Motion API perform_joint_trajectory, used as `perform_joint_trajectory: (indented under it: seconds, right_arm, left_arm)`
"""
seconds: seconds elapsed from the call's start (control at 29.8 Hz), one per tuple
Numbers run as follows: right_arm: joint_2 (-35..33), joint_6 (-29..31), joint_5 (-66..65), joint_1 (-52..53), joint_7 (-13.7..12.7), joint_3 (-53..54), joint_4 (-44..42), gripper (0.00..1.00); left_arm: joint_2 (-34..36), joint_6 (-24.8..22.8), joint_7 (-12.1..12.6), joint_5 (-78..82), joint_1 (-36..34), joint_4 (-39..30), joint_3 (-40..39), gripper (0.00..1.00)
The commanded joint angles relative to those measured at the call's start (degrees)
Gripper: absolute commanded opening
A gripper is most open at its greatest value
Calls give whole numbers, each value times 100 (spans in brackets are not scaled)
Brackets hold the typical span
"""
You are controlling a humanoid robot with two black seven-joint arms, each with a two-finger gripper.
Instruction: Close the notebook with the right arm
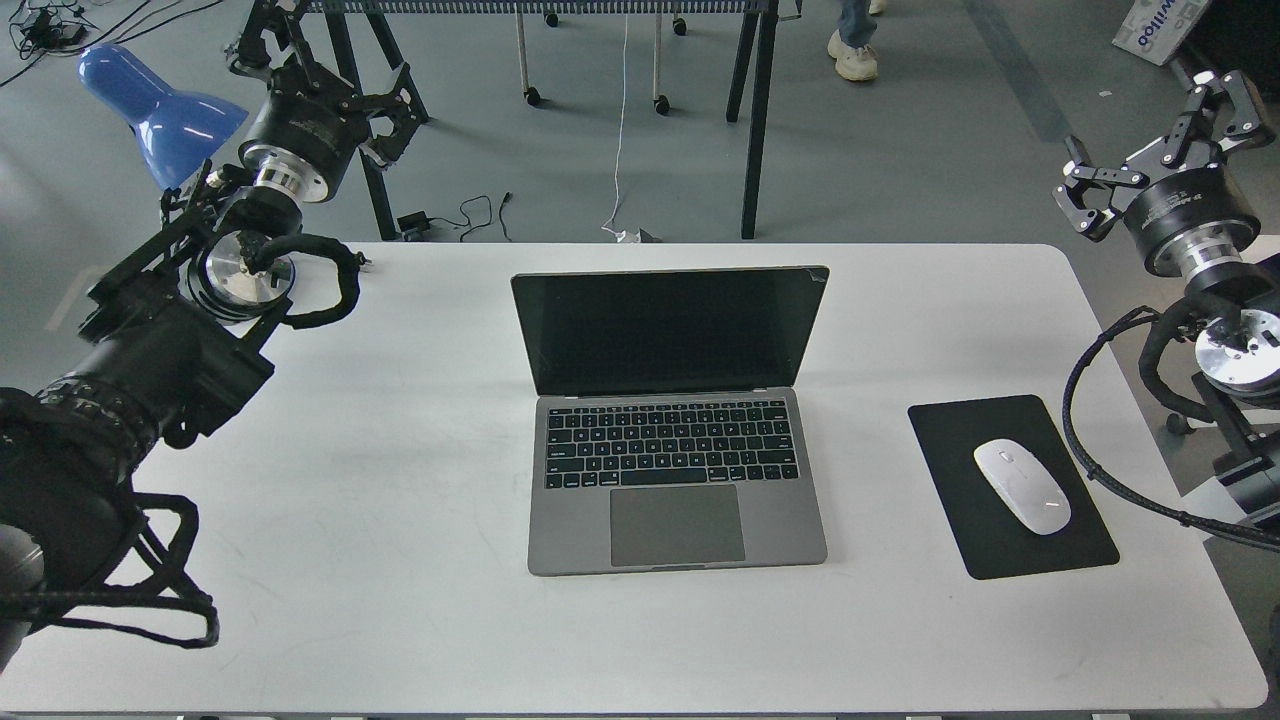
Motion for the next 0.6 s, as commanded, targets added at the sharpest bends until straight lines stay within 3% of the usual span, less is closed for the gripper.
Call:
perform_joint_trajectory:
  seconds: [0.0, 0.23, 0.57]
  right_arm:
    - [1, -1, 0, 6, 3, -24, -4, 100]
    - [37, 8, -9, 24, -6, -120, -4, 100]
    - [282, 26, -35, 823, -6, -823, -415, 100]
  left_arm:
    - [2, 0, 2, -1, 0, 0, -3, 100]
    - [11, 0, 1, -9, 0, 0, -29, 100]
    - [-7, 0, 1, -9, 0, 0, -11, 100]
